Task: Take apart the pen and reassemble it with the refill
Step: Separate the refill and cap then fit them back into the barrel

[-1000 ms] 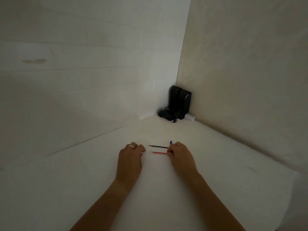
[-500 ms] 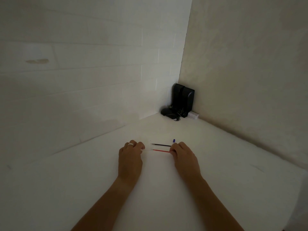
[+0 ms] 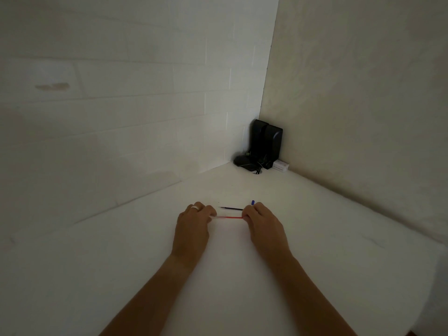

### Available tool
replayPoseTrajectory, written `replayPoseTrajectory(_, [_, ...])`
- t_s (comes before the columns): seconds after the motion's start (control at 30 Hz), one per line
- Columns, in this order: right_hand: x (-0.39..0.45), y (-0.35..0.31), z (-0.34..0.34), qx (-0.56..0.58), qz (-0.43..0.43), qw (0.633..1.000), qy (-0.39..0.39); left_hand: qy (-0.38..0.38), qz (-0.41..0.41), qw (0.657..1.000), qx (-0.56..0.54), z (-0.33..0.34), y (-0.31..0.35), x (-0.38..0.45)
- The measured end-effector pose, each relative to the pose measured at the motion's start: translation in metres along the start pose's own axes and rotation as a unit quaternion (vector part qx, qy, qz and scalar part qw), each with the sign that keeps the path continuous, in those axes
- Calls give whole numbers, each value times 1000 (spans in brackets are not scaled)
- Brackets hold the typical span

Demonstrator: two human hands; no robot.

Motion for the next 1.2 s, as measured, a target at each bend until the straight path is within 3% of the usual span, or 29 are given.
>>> replayPoseTrajectory(0.17, [-4,-24,-6,-5,-101,994,40,-28,39,999,-23,3,14,-2])
replayPoseTrajectory(0.27, [-5,-23,-16,27,-36,996,77,-8,29,999,-21,1,11,-1])
replayPoseTrajectory(0.37, [-5,-11,-7,31,24,998,47,2,13,1000,-13,-1,9,0])
replayPoseTrajectory(0.5, [-5,-14,12,39,-24,998,-40,-22,39,999,-26,3,15,-1])
replayPoseTrajectory(0.57, [-6,-17,12,54,-43,997,-30,-24,41,999,-27,4,15,-1])
replayPoseTrajectory(0.7, [-5,-10,1,106,23,994,7,-2,18,1000,-15,2,10,1])
replayPoseTrajectory(0.93, [-4,-16,7,72,-41,997,-12,-14,36,999,-21,2,13,0])
replayPoseTrajectory(1.1, [16,7,-8,101,94,987,77,8,24,1000,-14,-1,12,0])
replayPoseTrajectory(1.2, [26,20,2,64,157,985,34,9,11,1000,-12,0,11,0])
Point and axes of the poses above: each hand's wrist, its own x-axis towards the middle knuckle, its own z-axis out of the palm, y = z × x, the point moved 4 cm from there along x, towards the middle knuckle, and after that the axes turned 11 degrees about z, right-handed, at the moved point
